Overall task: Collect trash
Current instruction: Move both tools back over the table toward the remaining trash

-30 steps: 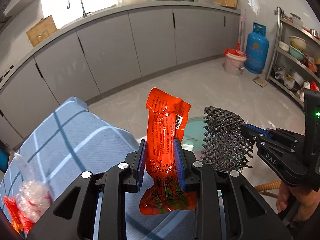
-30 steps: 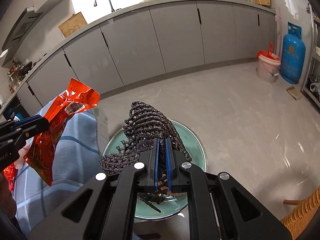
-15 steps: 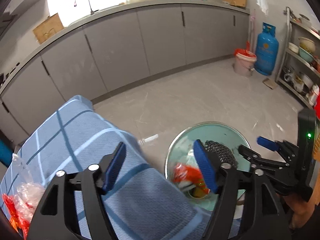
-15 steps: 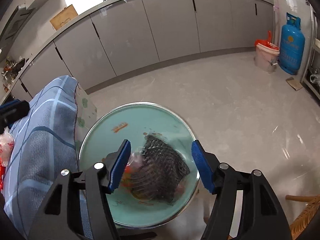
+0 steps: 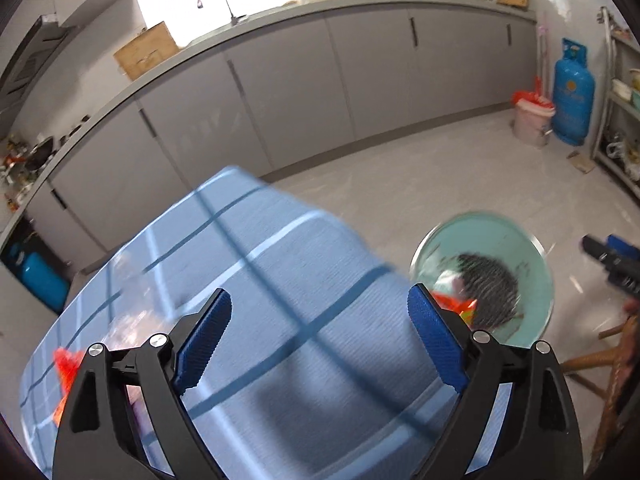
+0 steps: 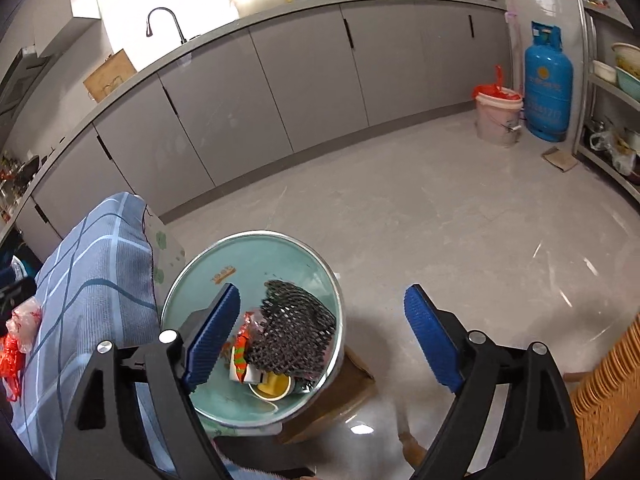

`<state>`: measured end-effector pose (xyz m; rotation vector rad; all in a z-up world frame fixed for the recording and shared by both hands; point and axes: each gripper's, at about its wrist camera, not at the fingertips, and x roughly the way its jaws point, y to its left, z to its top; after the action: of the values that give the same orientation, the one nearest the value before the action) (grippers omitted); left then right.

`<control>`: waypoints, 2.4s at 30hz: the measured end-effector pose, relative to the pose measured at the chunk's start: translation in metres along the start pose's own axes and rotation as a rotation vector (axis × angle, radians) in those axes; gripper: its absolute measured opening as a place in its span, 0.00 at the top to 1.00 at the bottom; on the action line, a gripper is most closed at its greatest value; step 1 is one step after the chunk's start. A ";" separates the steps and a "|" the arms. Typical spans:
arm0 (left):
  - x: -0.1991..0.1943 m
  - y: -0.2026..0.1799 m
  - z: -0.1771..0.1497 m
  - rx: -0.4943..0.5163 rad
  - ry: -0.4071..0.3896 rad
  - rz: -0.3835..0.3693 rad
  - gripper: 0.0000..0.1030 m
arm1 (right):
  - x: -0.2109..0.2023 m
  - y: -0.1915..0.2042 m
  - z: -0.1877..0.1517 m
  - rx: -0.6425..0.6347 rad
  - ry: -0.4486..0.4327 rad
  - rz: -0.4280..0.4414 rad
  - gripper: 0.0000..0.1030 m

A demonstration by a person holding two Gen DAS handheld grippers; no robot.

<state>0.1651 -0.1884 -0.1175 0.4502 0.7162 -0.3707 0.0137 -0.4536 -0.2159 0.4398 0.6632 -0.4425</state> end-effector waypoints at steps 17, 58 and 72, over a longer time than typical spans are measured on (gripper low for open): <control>-0.018 0.056 -0.010 -0.101 0.026 0.142 0.05 | 0.003 0.013 -0.024 -0.019 0.042 0.001 0.18; -0.050 0.342 -0.172 -0.554 0.147 0.458 0.05 | -0.027 0.355 -0.029 -0.543 0.041 0.318 0.15; -0.038 0.345 -0.164 -0.520 0.100 0.388 0.05 | -0.036 0.416 -0.042 -0.620 0.011 0.331 0.15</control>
<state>0.2126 0.1927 -0.1086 0.1058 0.7712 0.2063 0.1844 -0.0828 -0.1199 -0.0413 0.6857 0.0889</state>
